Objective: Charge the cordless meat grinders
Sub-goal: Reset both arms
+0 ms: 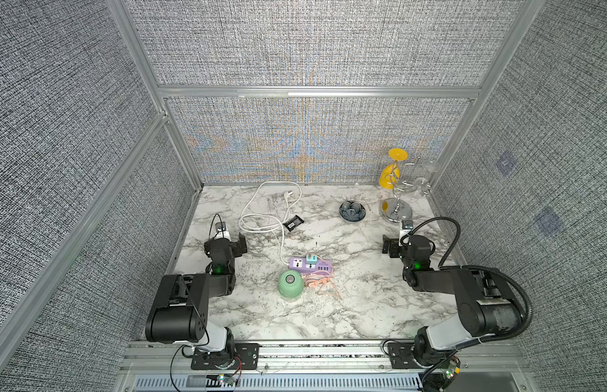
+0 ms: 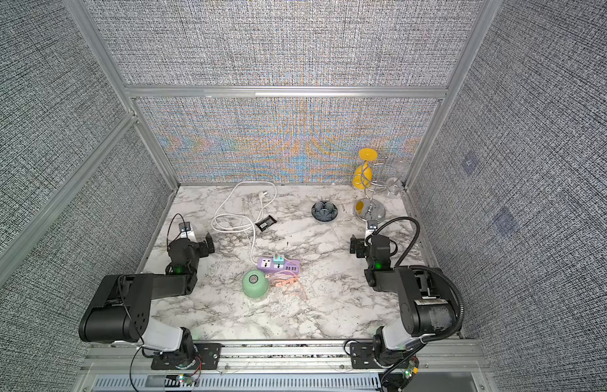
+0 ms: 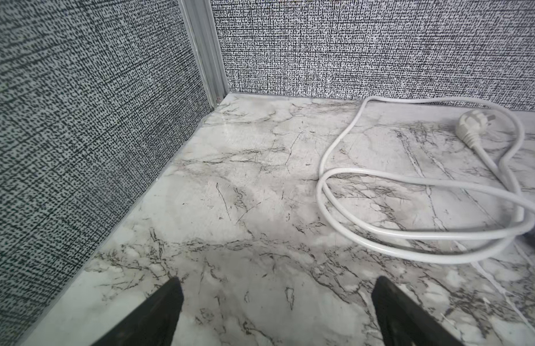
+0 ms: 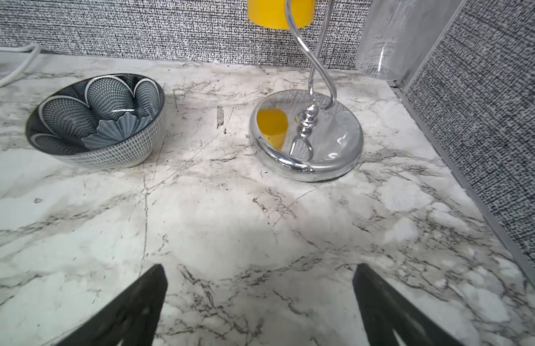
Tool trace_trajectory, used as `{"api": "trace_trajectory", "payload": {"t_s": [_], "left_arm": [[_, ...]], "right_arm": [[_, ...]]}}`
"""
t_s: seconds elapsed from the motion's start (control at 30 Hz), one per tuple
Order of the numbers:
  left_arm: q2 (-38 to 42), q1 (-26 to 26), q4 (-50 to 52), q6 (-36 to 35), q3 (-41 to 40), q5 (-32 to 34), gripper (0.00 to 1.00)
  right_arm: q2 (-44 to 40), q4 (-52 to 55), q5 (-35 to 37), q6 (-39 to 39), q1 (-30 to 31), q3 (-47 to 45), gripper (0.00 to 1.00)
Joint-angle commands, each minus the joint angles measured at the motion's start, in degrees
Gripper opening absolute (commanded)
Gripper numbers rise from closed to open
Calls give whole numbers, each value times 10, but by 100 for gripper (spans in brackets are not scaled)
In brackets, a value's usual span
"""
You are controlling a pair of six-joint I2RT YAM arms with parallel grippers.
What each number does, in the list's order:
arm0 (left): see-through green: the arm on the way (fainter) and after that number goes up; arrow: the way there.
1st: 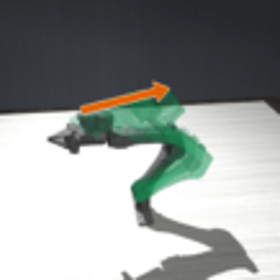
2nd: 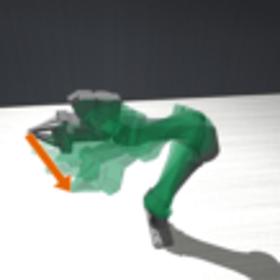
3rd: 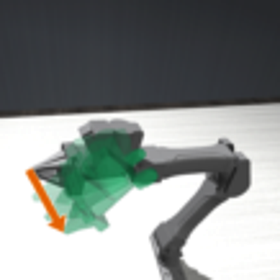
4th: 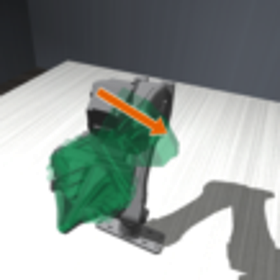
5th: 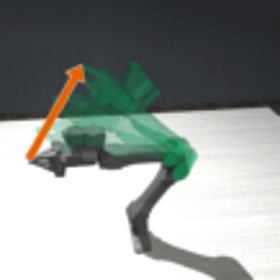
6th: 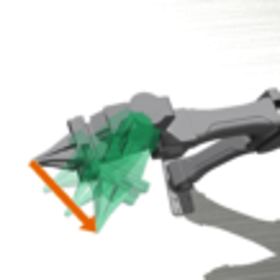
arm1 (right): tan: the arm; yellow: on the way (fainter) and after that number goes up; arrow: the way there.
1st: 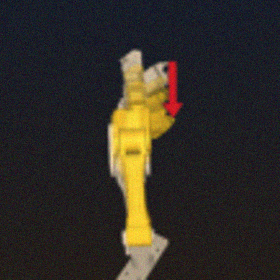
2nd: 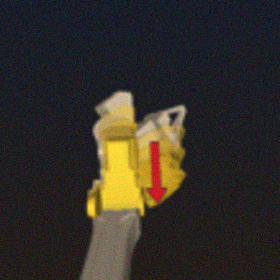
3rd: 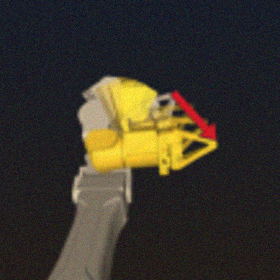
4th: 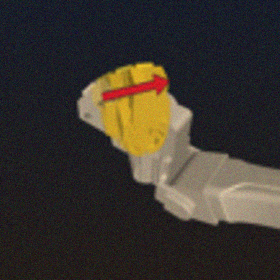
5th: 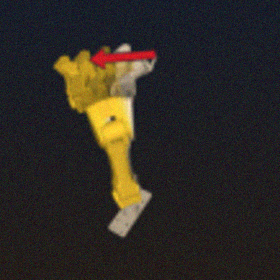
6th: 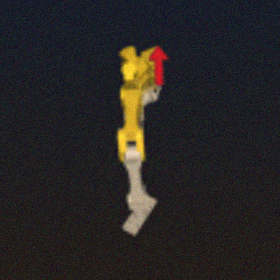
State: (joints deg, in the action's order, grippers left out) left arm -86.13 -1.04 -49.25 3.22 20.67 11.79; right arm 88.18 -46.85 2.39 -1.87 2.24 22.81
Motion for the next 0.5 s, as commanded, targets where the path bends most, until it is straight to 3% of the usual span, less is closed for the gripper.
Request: {"api": "trace_trajectory", "payload": {"t_s": [0.0,0.47], "left_arm": [[2,0,-9,-2,0,-5,99],[0,0,-5,-2,3,-4,99]], "right_arm": [[-3,-17,4,6,1,-2,99],[-4,-3,-18,-4,2,4,99]]}}
